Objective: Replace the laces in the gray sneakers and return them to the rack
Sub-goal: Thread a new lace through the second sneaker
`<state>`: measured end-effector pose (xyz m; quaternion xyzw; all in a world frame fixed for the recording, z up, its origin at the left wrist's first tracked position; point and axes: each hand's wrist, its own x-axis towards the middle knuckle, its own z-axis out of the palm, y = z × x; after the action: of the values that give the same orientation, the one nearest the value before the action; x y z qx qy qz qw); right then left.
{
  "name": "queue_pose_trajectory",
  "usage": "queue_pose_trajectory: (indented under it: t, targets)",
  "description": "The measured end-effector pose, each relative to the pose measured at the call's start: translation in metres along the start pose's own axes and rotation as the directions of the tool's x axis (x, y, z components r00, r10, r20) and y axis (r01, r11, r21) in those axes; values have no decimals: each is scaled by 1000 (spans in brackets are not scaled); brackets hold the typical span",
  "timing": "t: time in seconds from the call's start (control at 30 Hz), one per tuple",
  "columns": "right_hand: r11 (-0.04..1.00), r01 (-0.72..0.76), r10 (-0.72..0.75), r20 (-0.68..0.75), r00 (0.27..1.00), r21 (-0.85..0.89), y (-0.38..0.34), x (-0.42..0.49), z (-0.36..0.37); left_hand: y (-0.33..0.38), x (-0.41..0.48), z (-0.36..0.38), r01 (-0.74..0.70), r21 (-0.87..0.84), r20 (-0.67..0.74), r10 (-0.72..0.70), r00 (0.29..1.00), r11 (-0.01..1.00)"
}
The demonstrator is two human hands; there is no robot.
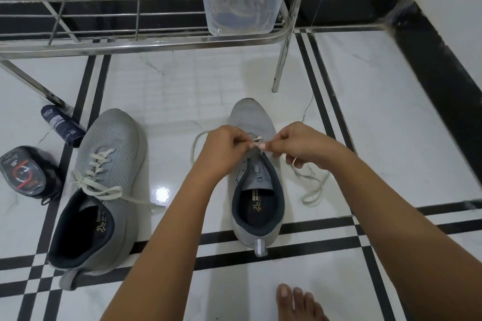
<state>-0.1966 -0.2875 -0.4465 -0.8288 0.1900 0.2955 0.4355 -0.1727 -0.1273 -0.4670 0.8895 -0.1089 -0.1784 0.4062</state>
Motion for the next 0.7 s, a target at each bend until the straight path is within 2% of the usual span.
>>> queue_pose_trajectory:
  t: [0.07, 0.2, 0.37, 0.57, 0.7]
  targets:
    - [999, -19, 20, 23, 1000, -43, 1, 0, 9, -2, -4, 9, 24, 53, 0, -24, 1000, 998]
    - [993, -45, 48, -25, 999, 110, 6, 4, 10, -6, -3, 19, 110, 56, -22, -109, 994, 992]
    - [969, -89, 98, -30, 995, 230, 13, 6, 10, -4, -2, 31, 138, 47, -37, -137, 990, 989]
    - [962, -89, 94, -10, 995, 259, 17, 9, 8, -8, -5, 39, 139, -22, -112, -140, 984, 990]
    - [930, -94, 90, 28, 996, 355, 18, 7, 7, -7, -3, 43, 135, 79, -105, -127, 986, 988]
